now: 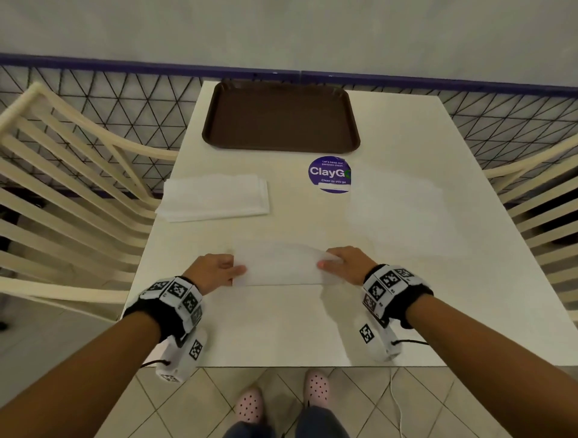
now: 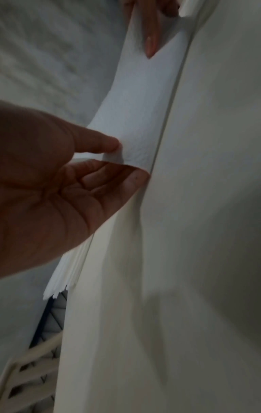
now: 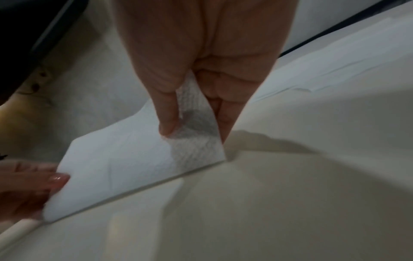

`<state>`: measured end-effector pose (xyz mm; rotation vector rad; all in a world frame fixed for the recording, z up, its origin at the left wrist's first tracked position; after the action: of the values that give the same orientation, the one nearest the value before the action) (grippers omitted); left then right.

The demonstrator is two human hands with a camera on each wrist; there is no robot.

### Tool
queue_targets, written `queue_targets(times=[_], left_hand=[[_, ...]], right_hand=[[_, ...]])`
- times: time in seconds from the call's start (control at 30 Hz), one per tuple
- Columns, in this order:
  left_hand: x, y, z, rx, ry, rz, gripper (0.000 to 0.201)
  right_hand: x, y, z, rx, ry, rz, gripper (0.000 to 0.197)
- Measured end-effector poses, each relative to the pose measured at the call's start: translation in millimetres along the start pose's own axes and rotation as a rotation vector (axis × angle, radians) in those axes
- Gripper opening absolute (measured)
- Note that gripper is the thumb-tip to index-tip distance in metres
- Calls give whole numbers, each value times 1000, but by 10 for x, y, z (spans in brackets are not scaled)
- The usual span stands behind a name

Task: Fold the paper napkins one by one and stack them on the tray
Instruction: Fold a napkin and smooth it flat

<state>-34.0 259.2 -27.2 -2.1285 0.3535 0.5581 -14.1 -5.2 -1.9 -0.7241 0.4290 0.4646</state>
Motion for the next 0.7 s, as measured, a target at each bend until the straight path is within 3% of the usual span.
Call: queue_targets(times=[0.1, 0.23, 0.43, 0.7], left_hand=[[80, -14, -6, -201, -98, 48, 32], [206, -27, -29, -291, -170, 99, 22], [267, -51, -66, -240, -254, 108, 21], [306, -53, -34, -91, -290, 69, 34]], right_hand=[[181, -59, 11, 110, 16, -73, 34], [401, -88, 25, 248, 28, -130, 29], [670, -40, -2, 200, 117, -146, 56], [797, -31, -18, 210, 87, -140, 46]])
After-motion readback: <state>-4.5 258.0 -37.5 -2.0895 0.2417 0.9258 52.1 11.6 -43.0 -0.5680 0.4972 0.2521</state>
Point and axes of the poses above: each hand's wrist, its own x-axis towards the middle knuckle, its own y-axis out of the palm, z = x × y, the point moved 1 cm from there along x, towards the middle knuckle, and after that the axes turned 15 degrees about x, right-handed, at the moved point
